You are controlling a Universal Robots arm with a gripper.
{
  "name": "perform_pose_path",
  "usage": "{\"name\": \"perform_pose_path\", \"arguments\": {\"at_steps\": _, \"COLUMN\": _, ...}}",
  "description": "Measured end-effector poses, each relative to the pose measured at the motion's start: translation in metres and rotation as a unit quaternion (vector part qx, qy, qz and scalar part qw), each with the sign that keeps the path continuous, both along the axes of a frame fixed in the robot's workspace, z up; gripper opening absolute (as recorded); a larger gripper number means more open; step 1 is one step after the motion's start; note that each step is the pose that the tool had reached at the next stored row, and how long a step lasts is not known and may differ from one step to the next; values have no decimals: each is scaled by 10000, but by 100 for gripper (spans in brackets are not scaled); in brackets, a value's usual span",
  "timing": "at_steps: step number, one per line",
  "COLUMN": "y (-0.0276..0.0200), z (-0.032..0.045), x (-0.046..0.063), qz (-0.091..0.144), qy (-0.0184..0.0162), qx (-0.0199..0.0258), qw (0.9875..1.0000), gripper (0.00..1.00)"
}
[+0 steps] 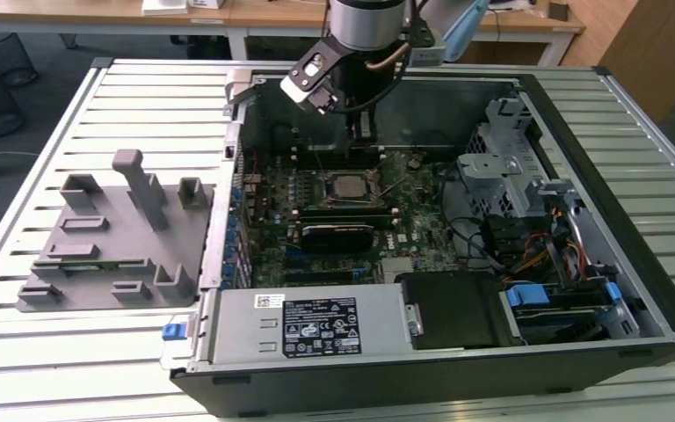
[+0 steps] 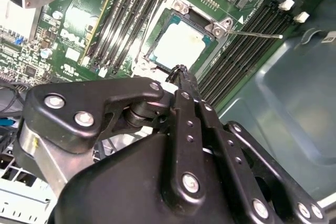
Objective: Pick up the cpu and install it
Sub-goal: 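Close the cpu cover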
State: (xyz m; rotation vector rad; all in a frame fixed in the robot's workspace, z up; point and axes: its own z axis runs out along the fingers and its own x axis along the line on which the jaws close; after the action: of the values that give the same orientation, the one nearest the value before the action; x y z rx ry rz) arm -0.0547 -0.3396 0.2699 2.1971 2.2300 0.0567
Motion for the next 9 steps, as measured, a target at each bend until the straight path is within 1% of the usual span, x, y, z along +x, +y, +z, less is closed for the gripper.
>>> {"name": "perform_pose_path", "arguments": {"at_steps": 1, "y": -6, "z": 4, "x": -1, "qz": 0, "qy": 0, "qx": 15, "qw": 10000, "gripper": 11}}
{"name": "perform_pose_path", "arguments": {"at_steps": 3, "y": -14, "z": 7, "x": -3, "qz": -1, "qy": 0, "qx": 30, "qw": 10000, "gripper": 11}}
{"name": "perform_pose_path", "arguments": {"at_steps": 9, "y": -15, "z": 8, "x": -4, "qz": -1, "qy": -2, "qx": 34, "qw": 10000, "gripper": 11}}
